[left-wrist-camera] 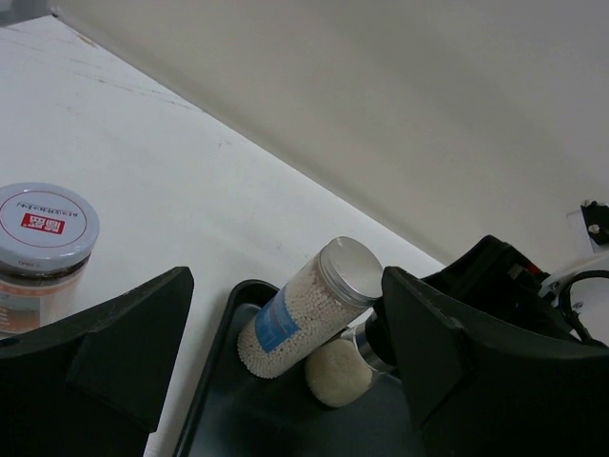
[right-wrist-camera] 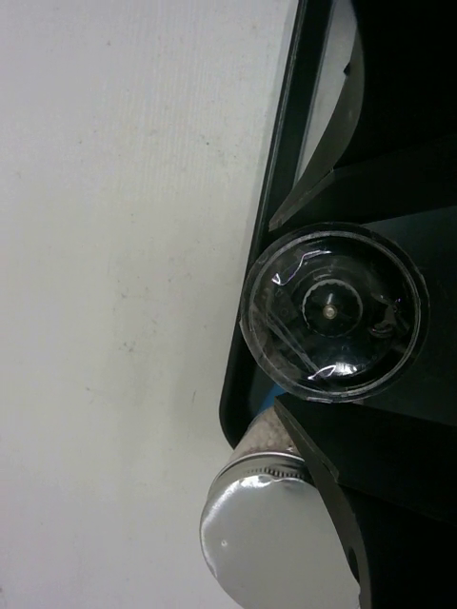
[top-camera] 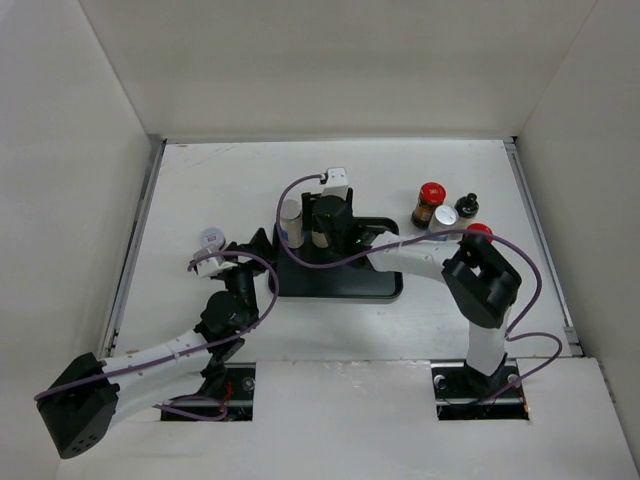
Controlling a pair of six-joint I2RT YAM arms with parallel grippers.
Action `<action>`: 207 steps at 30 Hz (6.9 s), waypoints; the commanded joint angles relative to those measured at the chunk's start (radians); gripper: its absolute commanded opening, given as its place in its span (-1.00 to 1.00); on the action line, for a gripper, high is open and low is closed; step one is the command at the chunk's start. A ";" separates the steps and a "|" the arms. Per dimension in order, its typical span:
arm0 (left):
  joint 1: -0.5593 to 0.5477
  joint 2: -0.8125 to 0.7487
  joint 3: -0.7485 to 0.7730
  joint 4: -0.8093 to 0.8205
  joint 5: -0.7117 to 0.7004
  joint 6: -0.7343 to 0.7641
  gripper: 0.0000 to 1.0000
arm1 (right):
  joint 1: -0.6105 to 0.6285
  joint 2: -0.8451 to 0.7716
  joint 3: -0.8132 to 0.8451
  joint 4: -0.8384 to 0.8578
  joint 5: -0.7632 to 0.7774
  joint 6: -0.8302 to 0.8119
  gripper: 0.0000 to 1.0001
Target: Organize the condiment bottles
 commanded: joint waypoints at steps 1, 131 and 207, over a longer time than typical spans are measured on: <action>0.004 -0.003 -0.006 0.038 -0.001 -0.016 0.60 | 0.011 -0.028 0.023 0.114 0.041 -0.004 0.52; 0.000 0.239 0.043 0.121 0.351 -0.039 0.60 | -0.559 -0.322 -0.299 0.050 -0.016 -0.019 0.20; -0.022 0.208 0.037 0.112 0.358 -0.053 0.61 | -0.663 -0.700 -0.689 -0.147 0.172 0.190 0.20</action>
